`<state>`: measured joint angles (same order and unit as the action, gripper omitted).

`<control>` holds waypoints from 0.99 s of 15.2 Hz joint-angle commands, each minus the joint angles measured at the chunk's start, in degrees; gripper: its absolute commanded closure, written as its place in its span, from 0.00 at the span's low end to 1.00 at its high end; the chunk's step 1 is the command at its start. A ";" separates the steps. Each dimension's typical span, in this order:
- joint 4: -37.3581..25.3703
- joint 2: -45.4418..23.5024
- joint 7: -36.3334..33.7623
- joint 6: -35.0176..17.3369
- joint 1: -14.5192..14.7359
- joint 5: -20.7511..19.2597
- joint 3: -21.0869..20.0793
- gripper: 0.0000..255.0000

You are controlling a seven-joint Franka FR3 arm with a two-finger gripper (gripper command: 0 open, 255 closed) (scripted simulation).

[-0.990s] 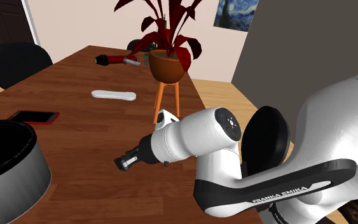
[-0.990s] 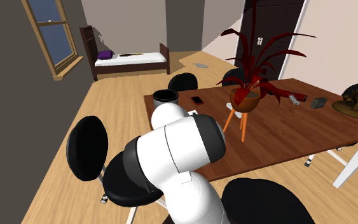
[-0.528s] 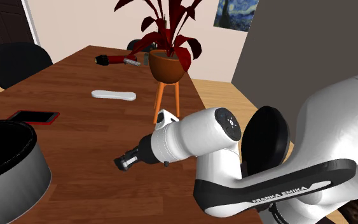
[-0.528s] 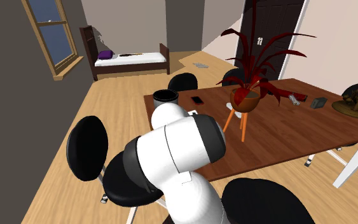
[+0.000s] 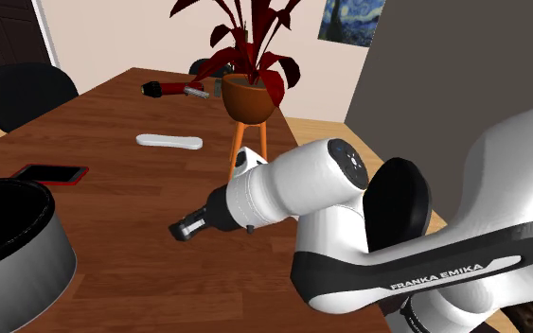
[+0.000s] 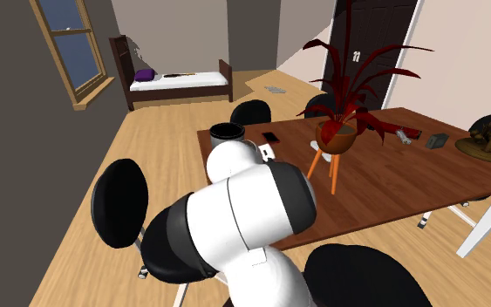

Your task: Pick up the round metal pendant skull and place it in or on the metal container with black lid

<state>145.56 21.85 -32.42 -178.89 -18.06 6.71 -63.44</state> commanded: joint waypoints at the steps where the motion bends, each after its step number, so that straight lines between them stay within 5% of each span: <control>1: -0.68 0.44 0.84 1.69 2.33 0.50 2.56 1.00; 15: -6.36 4.60 5.77 13.36 12.23 3.86 14.36 1.00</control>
<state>139.67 26.23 -26.93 -166.31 -6.19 10.42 -49.63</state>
